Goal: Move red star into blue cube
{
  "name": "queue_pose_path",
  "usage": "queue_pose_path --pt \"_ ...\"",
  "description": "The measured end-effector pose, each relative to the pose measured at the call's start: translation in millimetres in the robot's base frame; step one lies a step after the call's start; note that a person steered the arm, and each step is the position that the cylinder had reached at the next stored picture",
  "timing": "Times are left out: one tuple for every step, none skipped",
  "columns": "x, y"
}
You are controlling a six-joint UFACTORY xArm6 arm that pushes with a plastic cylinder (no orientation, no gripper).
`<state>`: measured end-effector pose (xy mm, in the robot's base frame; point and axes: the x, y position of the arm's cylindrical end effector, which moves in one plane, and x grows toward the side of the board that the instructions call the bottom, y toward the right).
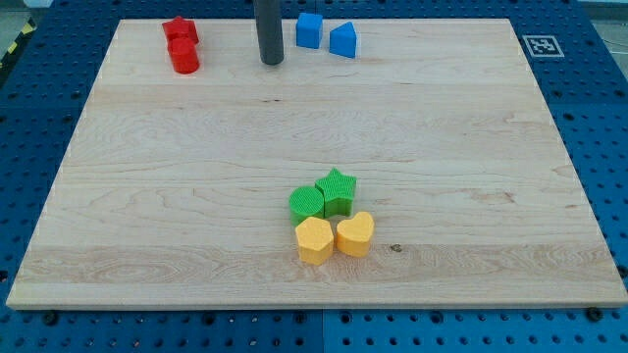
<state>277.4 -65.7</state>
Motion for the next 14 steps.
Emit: queue_pose_path --pt "-21.1 -13.4" --pt "-32.8 -34.8" --pt "-55.6 -67.2" --pt "-84.3 -93.4" --pt "-86.1 -112.1" --pt "-85.2 -137.1" --pt "-85.9 -158.1" --pt "-75.5 -164.9" --pt "-74.0 -160.9" --pt "-60.6 -140.9" --pt "-56.1 -132.6" --pt "-48.0 -121.1" --pt "-46.8 -95.8" --pt "-44.8 -85.3"
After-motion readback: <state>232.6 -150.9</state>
